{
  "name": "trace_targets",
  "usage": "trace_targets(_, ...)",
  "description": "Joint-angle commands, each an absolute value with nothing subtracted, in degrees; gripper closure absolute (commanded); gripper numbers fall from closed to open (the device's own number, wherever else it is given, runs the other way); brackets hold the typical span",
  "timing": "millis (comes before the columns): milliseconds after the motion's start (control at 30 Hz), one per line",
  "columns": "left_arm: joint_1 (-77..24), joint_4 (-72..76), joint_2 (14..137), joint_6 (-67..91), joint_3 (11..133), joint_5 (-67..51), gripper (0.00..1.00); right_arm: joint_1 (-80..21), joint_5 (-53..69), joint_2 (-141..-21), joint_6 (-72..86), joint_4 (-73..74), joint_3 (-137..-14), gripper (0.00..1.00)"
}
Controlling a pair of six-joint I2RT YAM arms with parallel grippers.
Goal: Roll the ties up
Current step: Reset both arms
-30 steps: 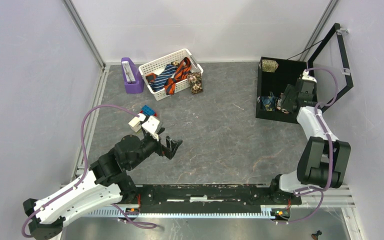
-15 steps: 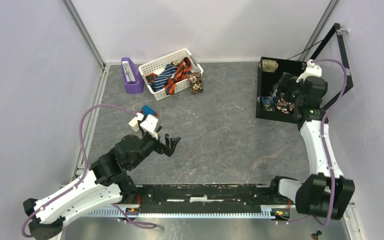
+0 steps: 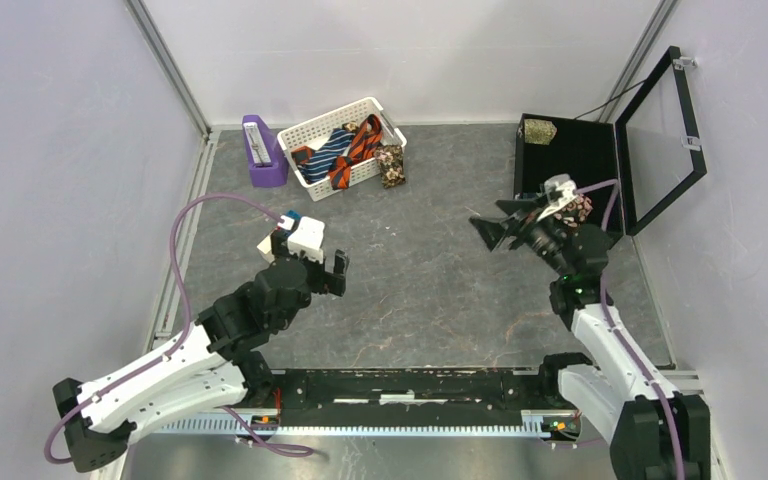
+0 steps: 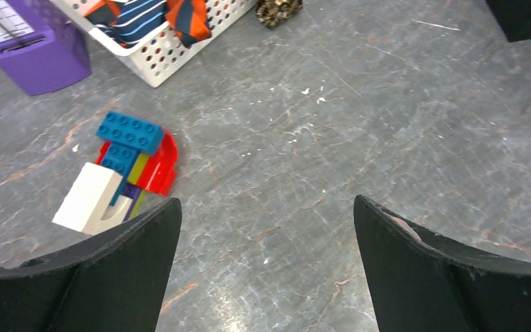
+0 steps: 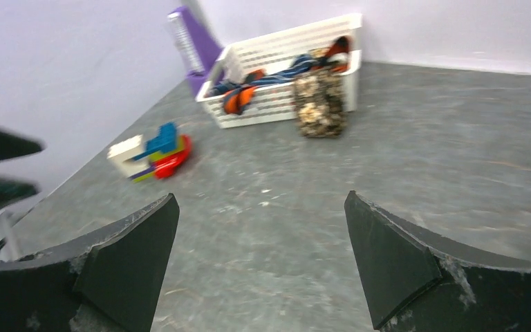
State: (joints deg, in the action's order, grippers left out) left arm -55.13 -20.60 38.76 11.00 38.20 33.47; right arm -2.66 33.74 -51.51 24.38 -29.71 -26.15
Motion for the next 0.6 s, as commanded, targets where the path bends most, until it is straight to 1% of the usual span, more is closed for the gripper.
trace_targets(0, -55.3, -20.3, 38.3, 10.5, 40.2, 41.7, 0.00, -9.7, 36.6, -50.9, 27.5, -45.9, -20.8, 0.02)
trace_targets(100, -55.4, -19.1, 36.9, 8.9, 38.8, 44.1, 0.00, -14.4, 34.4, -51.1, 26.8, -49.2, -16.1, 0.02)
trace_targets(267, -55.3, -18.4, 34.5, 8.1, 37.0, 45.7, 0.00, -21.2, 28.9, -51.6, 24.1, -50.2, -8.7, 0.02)
trace_targets(400, -55.4, -17.9, 33.4, 8.1, 36.4, 46.0, 0.00, -22.9, 27.1, -51.8, 24.2, -51.4, -5.2, 0.02)
trace_targets(567, -55.3, -17.9, 33.5, 7.9, 36.3, 46.1, 0.00, -23.3, 25.9, -51.5, 23.0, -49.4, -5.3, 0.02)
